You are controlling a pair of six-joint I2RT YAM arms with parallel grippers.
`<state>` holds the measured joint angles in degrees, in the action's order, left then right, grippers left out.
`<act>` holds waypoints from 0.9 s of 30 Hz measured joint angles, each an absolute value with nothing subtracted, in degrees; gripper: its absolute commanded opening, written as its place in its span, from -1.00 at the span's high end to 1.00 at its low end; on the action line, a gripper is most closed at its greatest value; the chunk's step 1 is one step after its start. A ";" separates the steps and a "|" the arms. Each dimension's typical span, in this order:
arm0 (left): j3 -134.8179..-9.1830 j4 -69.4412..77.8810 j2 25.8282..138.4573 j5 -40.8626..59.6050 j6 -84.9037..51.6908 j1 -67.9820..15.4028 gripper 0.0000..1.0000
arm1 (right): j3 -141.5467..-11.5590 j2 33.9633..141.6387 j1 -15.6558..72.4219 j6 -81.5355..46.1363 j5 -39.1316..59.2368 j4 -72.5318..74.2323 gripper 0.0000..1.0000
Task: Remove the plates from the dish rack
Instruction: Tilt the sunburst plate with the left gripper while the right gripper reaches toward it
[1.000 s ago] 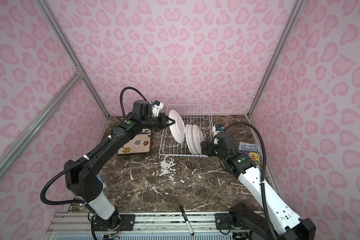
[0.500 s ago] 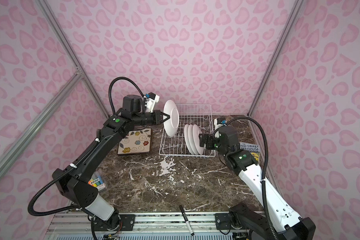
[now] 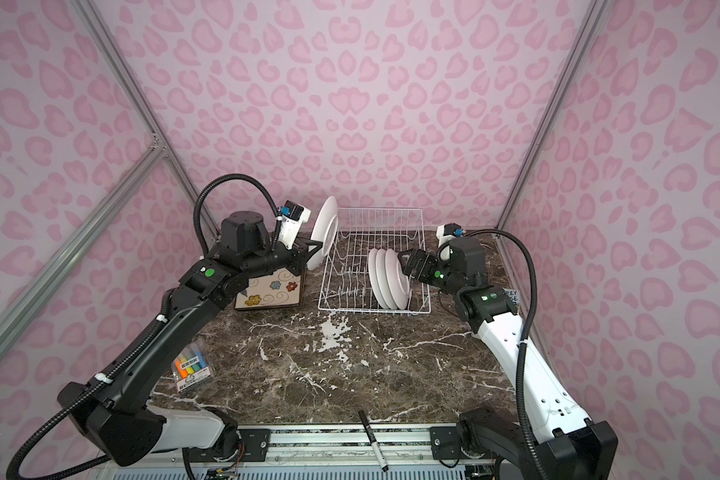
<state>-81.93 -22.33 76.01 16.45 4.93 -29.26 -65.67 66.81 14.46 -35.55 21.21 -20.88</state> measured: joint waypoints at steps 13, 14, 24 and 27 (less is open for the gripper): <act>-71.68 -16.05 71.11 3.38 32.47 -35.40 0.93 | -70.67 71.92 14.31 -41.04 27.38 -15.07 -0.96; -71.33 -15.79 71.13 2.44 33.78 -36.01 0.93 | -71.02 72.38 14.33 -41.43 27.62 -14.72 -0.96; -67.40 -14.33 73.06 -8.49 45.63 -41.76 0.93 | -74.32 75.46 16.14 -41.76 26.98 -14.39 -0.88; -66.63 -12.73 73.67 -10.15 48.01 -43.31 0.93 | -75.59 76.73 16.86 -41.32 26.57 -15.27 -0.88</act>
<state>-66.63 -12.73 73.67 -10.15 48.01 -43.31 -75.59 76.73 16.86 -41.32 26.57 -15.27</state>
